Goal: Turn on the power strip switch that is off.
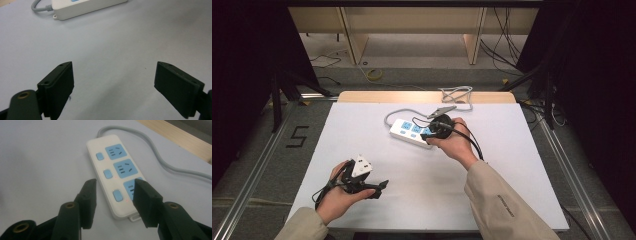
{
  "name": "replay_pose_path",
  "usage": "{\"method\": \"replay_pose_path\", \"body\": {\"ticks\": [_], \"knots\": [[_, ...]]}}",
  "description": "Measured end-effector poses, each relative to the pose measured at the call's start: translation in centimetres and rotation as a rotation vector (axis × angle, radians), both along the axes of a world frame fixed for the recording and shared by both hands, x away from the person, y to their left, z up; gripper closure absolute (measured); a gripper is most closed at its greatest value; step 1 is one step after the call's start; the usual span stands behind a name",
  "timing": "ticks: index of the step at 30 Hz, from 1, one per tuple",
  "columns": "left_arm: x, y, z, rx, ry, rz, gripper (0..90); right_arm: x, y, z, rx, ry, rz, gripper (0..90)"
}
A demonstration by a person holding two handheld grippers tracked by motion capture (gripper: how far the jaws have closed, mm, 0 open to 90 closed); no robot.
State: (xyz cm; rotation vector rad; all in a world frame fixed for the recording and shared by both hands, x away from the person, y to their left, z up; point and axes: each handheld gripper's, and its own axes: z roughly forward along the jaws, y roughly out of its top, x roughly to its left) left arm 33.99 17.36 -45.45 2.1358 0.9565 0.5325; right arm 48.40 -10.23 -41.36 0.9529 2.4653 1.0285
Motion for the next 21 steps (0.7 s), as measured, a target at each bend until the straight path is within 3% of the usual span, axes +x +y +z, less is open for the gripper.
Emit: {"method": "replay_pose_path", "body": {"ticks": [21], "knots": [[0.0,0.1,0.0,-0.011,0.007,0.008,15.7,-2.3,-3.8,0.5,-0.009,-0.019,-0.022,52.3]]}}
